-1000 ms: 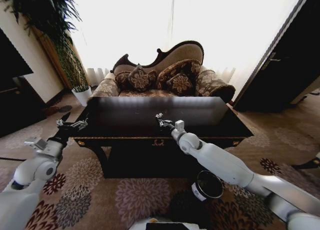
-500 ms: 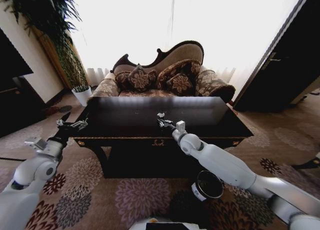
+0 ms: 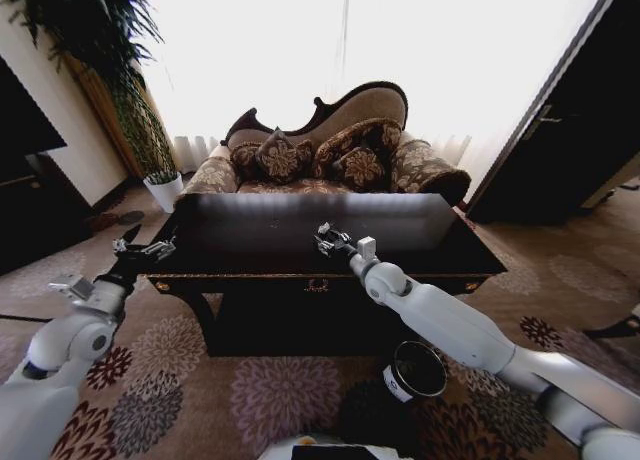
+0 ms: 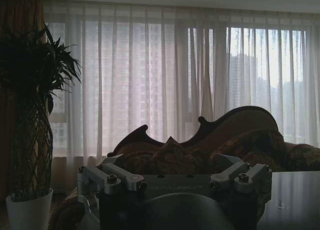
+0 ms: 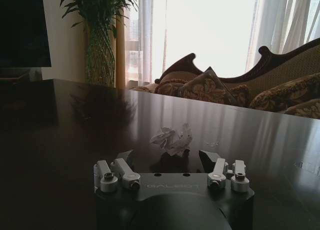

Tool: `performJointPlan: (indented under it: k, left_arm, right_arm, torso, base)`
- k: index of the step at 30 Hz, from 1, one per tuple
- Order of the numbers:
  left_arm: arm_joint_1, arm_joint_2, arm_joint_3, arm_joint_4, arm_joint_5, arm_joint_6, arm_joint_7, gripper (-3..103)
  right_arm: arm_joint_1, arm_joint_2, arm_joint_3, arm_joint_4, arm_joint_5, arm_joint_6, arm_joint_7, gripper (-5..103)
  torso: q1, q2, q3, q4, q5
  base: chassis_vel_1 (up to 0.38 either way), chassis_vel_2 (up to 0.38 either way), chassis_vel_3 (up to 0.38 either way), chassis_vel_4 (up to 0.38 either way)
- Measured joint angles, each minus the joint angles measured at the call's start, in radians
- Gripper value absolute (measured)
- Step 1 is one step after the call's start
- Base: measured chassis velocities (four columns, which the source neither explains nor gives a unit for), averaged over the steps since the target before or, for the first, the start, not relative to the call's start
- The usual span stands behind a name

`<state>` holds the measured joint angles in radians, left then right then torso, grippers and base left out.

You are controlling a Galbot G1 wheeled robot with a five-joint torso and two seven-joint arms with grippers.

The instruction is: Move to the front of the table and place the trash on the table into the trash bin.

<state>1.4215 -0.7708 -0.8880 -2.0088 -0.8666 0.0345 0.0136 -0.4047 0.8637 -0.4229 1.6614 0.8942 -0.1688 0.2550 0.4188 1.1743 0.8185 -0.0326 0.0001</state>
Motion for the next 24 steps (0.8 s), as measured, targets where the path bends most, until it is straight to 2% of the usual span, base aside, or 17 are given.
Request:
performJointPlan:
  k: [3,4,6,24]
  left_arm:
    - [0.0,0.0,0.0,0.0,0.0,0.0,0.0,100]
    - [0.0,0.0,0.0,0.0,0.0,0.0,0.0,100]
    - [0.0,0.0,0.0,0.0,0.0,0.0,0.0,100]
    - [0.0,0.0,0.0,0.0,0.0,0.0,0.0,100]
  right_arm:
    - [0.003,0.001,0.003,-0.02,-0.001,0.004,-0.005,90]
    - [0.003,0.001,0.003,-0.02,-0.001,0.004,-0.005,90]
    - [0.016,0.01,0.002,-0.038,-0.002,0.005,-0.006,98]
    - [0.162,0.09,-0.115,-0.158,0.009,0.013,-0.007,100]
  torso:
    - [0.0,0.0,0.0,0.0,0.0]
    - [0.0,0.0,0.0,0.0,0.0]
    - [0.0,0.0,0.0,0.0,0.0]
    - [0.0,0.0,0.0,0.0002,-0.0001]
  base:
    - [0.0,0.0,0.0,0.0]
    - [0.0,0.0,0.0,0.0]
    - [0.0,0.0,0.0,0.0]
    - [0.0,0.0,0.0,0.0]
